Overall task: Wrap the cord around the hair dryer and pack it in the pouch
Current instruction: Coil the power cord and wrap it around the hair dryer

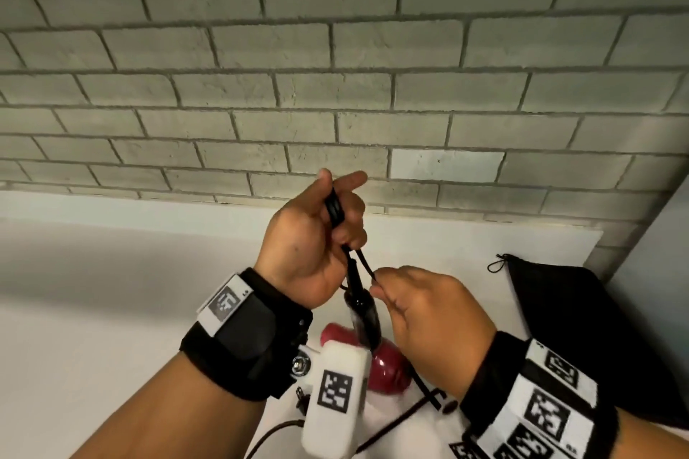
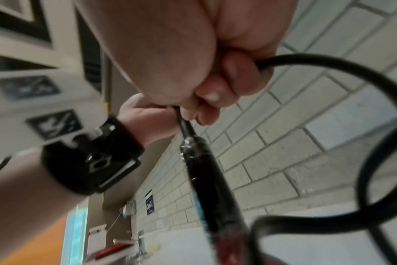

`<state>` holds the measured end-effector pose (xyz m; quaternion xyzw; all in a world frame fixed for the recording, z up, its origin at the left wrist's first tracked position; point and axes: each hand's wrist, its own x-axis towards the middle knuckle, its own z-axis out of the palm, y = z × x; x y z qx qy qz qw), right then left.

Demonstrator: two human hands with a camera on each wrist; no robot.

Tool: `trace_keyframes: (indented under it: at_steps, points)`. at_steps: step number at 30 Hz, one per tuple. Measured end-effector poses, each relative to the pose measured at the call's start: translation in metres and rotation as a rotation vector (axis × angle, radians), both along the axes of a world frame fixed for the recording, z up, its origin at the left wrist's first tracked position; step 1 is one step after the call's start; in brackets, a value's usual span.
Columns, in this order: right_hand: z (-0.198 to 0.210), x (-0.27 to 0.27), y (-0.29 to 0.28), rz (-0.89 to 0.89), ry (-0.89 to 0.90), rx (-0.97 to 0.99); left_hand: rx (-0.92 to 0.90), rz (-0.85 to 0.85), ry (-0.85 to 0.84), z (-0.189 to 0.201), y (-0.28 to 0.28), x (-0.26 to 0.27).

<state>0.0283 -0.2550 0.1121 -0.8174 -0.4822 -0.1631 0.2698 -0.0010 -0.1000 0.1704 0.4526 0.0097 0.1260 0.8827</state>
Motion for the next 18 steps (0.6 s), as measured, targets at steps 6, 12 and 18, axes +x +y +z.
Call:
trace_keyframes:
  at_steps: [6, 12, 18]
  points:
    - [0.035, -0.016, -0.005, 0.012, -0.398, -0.251, 0.438, 0.143, 0.128, -0.016, -0.019, 0.002]
    - [0.082, 0.007, -0.012, 0.212, -0.126, -0.129, 0.669, -0.237, 0.124, -0.017, -0.024, -0.01]
    - [0.083, 0.039, -0.012, 0.336, 0.469, 0.257, 0.476, -0.505, -0.01, -0.011, -0.011, -0.017]
